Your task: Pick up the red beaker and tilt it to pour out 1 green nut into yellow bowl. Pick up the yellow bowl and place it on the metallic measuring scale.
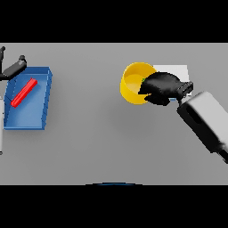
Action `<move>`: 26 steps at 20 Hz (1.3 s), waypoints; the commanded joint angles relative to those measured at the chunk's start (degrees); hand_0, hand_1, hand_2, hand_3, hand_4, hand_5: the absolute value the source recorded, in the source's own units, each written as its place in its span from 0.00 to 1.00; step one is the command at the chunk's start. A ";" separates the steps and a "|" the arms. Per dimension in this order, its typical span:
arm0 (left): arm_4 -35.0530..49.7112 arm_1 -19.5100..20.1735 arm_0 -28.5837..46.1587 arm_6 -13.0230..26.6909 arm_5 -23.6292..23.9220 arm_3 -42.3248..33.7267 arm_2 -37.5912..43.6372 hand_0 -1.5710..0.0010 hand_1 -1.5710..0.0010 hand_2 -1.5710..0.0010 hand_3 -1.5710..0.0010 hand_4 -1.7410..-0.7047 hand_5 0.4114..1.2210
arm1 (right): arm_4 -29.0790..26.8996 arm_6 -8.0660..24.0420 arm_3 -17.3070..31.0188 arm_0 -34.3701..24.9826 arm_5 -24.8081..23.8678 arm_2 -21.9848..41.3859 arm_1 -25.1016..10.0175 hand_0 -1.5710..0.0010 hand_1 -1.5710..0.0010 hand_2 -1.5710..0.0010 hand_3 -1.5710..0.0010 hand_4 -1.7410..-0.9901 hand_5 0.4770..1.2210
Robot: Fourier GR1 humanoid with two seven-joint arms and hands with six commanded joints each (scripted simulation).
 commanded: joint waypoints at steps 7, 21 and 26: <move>0.30 -0.13 -1.15 0.30 0.34 2.00 0.64 1.00 1.00 1.00 1.00 0.91 0.42 | 0.08 -0.11 8.63 -3.43 -3.96 -2.11 -2.90 0.01 0.00 0.00 0.15 0.02 1.00; 1.36 -0.44 1.41 4.33 -0.41 -3.02 1.30 1.00 1.00 1.00 1.00 0.86 0.46 | 1.42 -1.91 28.49 -6.40 -11.71 -2.70 -3.37 0.06 0.16 0.11 0.02 0.01 1.00; 0.77 -0.57 0.28 4.39 -0.13 -1.42 0.95 1.00 1.00 1.00 1.00 0.87 0.45 | 1.58 -3.36 31.73 -7.82 -12.53 -2.25 -2.87 0.11 0.23 0.16 0.01 0.01 1.00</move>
